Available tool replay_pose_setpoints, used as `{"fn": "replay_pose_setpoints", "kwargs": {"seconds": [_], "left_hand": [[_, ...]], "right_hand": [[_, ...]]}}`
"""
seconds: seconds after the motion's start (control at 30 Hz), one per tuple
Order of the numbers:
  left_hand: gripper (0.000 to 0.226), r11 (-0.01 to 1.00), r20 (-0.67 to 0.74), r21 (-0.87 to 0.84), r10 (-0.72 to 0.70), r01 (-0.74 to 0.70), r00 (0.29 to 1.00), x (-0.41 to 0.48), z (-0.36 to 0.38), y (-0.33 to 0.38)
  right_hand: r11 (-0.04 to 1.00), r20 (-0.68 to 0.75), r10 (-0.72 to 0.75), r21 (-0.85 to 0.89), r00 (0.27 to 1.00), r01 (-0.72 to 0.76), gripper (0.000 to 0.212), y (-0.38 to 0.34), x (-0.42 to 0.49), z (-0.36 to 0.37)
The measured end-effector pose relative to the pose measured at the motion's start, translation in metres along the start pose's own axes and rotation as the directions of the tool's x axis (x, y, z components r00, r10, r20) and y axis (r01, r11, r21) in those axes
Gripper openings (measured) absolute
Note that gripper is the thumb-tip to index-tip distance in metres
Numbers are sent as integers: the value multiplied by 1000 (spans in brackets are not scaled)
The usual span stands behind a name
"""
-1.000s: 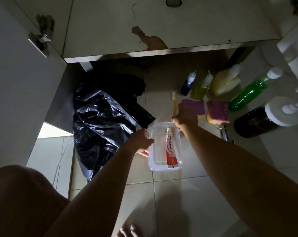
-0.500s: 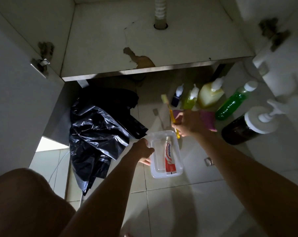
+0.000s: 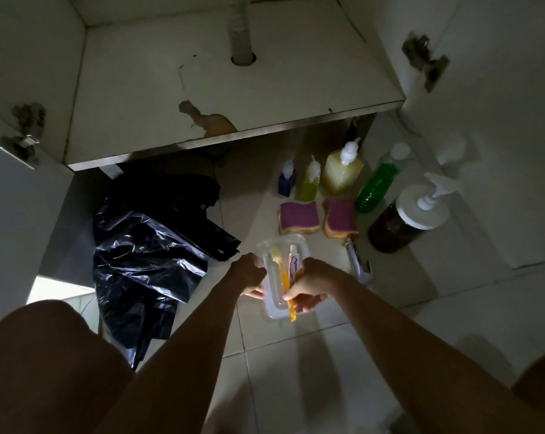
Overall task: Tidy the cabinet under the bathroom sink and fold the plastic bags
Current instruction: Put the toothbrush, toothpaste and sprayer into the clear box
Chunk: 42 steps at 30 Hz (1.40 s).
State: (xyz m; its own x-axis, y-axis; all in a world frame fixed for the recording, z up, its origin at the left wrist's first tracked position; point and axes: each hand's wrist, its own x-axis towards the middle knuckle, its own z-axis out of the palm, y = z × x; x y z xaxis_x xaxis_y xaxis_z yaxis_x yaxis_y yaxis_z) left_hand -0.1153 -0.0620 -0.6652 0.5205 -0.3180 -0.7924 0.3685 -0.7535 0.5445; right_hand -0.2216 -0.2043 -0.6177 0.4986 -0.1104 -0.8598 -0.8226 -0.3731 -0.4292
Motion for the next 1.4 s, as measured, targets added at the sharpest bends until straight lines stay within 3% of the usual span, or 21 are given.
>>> {"fn": "replay_pose_setpoints", "kwargs": {"seconds": [0.1, 0.2, 0.27, 0.33, 0.47, 0.57, 0.7, 0.8, 0.9, 1.0, 1.07, 1.17, 1.3, 1.4], "left_hand": [[40, 1000, 15, 19, 8, -9, 1000, 7, 0, -5], [41, 1000, 12, 17, 10, -10, 1000, 10, 0, -8], [40, 999, 10, 46, 14, -14, 1000, 10, 2, -7], [40, 998, 6, 61, 16, -16, 1000, 10, 4, -4], [42, 984, 0, 164, 66, -65, 998, 13, 11, -5], [43, 958, -6, 270, 100, -95, 995, 15, 15, -9], [47, 954, 2, 286, 97, -94, 995, 16, 15, -13], [48, 949, -1, 304, 95, -90, 996, 15, 14, -14], [50, 955, 2, 287, 83, -80, 997, 14, 13, -15], [48, 964, 10, 257, 68, -68, 998, 20, 13, -17], [48, 966, 6, 248, 71, -71, 997, 19, 13, -16], [51, 976, 7, 206, 64, -65, 998, 14, 14, -13], [68, 975, 4, 210, 69, -68, 998, 30, 15, -21], [54, 979, 20, 189, 70, -73, 997, 27, 14, -19]], "right_hand": [[997, -101, -76, 0, 992, 77, 35, 10, 6, 13], [992, -429, -127, -54, 894, 115, 39, 27, 18, -2], [987, -607, -105, -163, 788, 7, 35, 41, 14, -24], [975, -685, -53, -194, 726, -112, 38, 60, 8, -43], [946, -636, 185, -92, 749, -312, 58, 95, 6, -51], [959, -646, 227, 17, 729, -283, 62, 106, 13, -42], [967, -668, 241, 103, 704, -234, 62, 110, 17, -34], [983, -694, 180, 110, 697, -144, 57, 109, 9, -35], [991, -714, -6, 91, 700, 101, 46, 100, -6, -43], [973, -537, -190, 8, 822, 231, 46, 76, -20, -52], [970, -380, -241, -95, 893, 222, 43, 55, -26, -51], [950, -277, -245, -258, 929, 174, 42, 26, -21, -36], [957, -435, -162, -288, 886, 33, 52, 10, 7, -3], [943, -537, -150, -330, 830, -43, 62, 8, 15, 13]]}}
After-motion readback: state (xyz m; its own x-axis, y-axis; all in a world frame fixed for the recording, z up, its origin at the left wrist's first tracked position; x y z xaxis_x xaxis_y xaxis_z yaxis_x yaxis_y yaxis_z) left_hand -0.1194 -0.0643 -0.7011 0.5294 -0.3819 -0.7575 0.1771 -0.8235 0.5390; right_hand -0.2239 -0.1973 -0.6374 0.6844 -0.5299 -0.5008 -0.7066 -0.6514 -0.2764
